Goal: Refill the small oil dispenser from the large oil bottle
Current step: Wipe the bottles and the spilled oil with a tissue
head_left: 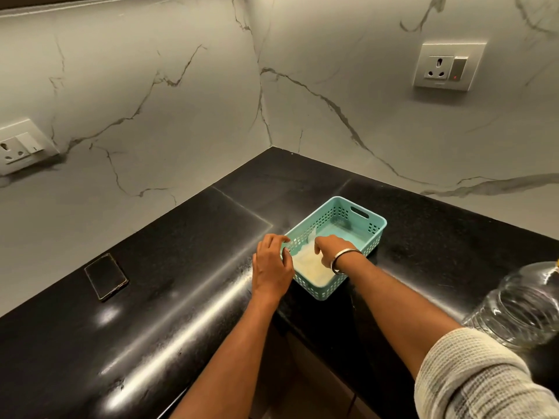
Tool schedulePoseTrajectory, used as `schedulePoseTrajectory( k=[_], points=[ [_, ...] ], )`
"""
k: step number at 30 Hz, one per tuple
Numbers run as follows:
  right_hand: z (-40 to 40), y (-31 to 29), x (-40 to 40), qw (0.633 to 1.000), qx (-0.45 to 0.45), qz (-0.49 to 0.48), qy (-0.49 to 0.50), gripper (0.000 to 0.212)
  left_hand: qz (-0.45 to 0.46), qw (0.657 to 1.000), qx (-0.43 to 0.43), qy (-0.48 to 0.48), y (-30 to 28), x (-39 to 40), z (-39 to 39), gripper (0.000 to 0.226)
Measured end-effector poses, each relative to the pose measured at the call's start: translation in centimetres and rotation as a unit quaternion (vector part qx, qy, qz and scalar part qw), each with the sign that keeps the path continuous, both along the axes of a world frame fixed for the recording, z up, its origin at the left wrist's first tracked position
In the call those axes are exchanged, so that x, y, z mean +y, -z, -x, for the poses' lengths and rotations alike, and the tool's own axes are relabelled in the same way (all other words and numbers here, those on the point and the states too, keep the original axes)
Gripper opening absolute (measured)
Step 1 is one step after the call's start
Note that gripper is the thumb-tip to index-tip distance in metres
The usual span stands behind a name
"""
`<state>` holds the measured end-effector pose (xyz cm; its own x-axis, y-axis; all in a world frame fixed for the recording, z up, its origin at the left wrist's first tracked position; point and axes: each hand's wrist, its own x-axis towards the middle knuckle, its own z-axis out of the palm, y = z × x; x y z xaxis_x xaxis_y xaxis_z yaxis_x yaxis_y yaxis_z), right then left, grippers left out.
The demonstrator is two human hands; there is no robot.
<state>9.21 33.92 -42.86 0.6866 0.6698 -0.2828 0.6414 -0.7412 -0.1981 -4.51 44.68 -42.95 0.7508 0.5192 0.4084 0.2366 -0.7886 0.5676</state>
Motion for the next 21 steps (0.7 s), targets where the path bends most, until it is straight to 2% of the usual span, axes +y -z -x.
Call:
schedulePoseTrajectory(
  k=[5, 10, 12, 14, 17, 21],
  points=[
    [0.2, -1.6, -1.2, 0.992, 0.044, -0.101, 0.054, 0.024, 0.006, 1.0, -0.01, 0.003, -0.3, -0.4, 0.1, 0.022],
    [0.7, -4.1, -3.9, 0.956, 0.07, -0.265, 0.102, 0.016, 0.059, 0.998, -0.022, 0.011, -1.0, -2.6, -1.0, 0.024],
    [1.1, -5.3, -5.4, 0.938, 0.067, -0.32, 0.117, 0.016, 0.107, 0.994, -0.031, 0.001, -1.6, -4.2, -1.6, 0.027],
    [1.5, -6.2, -6.9, 0.922, 0.07, -0.362, 0.123, 0.015, 0.194, 0.981, -0.019, -0.01, -2.5, -5.8, -2.2, 0.031],
    [2.6, -7.3, -9.8, 0.898, 0.077, -0.411, 0.139, 0.015, 0.341, 0.94, -0.017, -0.009, -3.3, -8.1, -3.2, 0.036],
    [4.4, -7.4, -14.1, 0.884, 0.067, -0.431, 0.168, 0.015, 0.46, 0.885, -0.07, 0.014, -3.6, -11.4, -3.8, 0.028]
  ],
)
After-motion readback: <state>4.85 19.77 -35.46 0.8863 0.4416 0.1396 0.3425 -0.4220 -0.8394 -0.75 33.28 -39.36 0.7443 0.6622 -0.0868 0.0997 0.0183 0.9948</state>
